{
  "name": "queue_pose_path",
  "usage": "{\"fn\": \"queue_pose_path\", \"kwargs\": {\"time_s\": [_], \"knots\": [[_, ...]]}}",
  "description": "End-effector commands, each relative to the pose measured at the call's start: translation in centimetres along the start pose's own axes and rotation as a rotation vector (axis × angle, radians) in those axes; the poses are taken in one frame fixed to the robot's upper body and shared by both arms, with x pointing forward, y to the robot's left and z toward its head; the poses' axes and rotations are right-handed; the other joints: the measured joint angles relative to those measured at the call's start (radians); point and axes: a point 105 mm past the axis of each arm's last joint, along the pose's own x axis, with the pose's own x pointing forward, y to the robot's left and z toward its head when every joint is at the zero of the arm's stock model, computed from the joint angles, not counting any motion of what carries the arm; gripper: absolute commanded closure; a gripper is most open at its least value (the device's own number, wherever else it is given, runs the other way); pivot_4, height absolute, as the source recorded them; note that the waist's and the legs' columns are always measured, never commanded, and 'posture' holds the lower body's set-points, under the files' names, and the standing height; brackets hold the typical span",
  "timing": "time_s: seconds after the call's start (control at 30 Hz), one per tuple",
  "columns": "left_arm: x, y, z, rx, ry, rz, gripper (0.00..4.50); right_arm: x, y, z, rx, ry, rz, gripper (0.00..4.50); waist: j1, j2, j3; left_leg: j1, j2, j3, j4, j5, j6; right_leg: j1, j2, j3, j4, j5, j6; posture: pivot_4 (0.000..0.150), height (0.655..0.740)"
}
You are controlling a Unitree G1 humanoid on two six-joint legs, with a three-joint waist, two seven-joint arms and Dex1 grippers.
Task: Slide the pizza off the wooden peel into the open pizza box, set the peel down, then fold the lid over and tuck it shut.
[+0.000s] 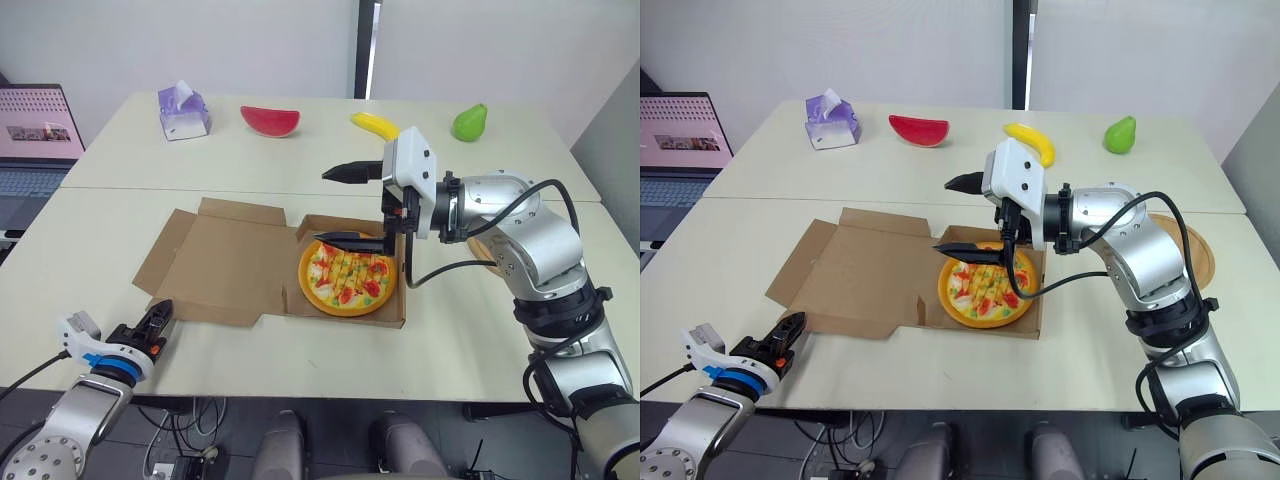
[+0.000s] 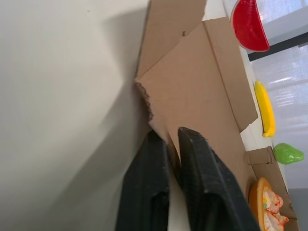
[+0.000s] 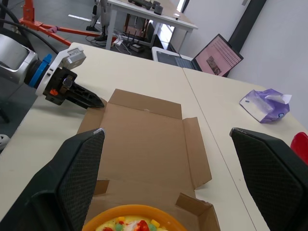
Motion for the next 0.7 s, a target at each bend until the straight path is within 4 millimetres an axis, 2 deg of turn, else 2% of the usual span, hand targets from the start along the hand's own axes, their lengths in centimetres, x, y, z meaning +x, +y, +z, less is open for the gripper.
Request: {"fn": "queue_pose_path", "kwargs": {"time_s": [0.03,0.2,0.3,0.43,0.53,0.7], "knots": [[-0.7,-1.0,1.2,0.015,-0.043,-0.029,4.49,-0.4,-0.1,0.9,-0.036,-0.028,-0.020,0.00,0.000,0.000,0.000,0.000,0.000,0.000,0.000,0.000,0.000,0.000,0.000,0.000,0.000,0.000,0.000,0.150,0.7400],[-0.9,-1.8,2.2,0.064,-0.076,-0.054,4.49,-0.4,-0.4,0.1,-0.034,-0.006,-0.032,0.00,-0.001,0.000,0.000,0.000,0.000,0.000,0.000,0.000,0.000,0.000,0.000,0.000,0.000,0.000,0.000,0.150,0.7400],[-1.0,-3.8,2.9,0.222,-0.085,-0.112,4.49,-1.1,-1.6,-1.9,-0.039,0.072,-0.090,0.00,0.000,0.000,0.000,0.000,0.000,0.000,0.000,0.000,0.000,0.000,0.000,0.000,0.000,0.000,0.000,0.150,0.7400],[-1.0,-7.2,5.0,0.365,-0.135,-0.213,4.49,-2.5,-3.2,-4.3,-0.021,0.132,-0.167,0.00,0.001,-0.001,0.000,0.000,-0.001,0.001,-0.001,0.000,0.000,0.000,0.001,0.000,-0.001,0.000,0.000,0.150,0.7400],[-0.4,-9.2,6.1,0.536,-0.153,-0.245,4.50,-3.6,-4.2,-6.0,-0.031,0.180,-0.215,0.56,-0.001,-0.001,0.001,0.000,-0.001,0.002,-0.001,0.000,0.000,-0.001,0.001,0.001,-0.002,0.000,0.000,0.150,0.7400],[1.1,-13.6,6.5,0.839,-0.151,-0.345,4.50,-5.9,-6.9,-8.6,-0.023,0.257,-0.348,2.38,-0.002,0.000,0.001,0.000,-0.001,0.003,-0.003,0.000,0.000,-0.001,0.002,0.001,-0.003,0.000,0.000,0.150,0.7400]]}}
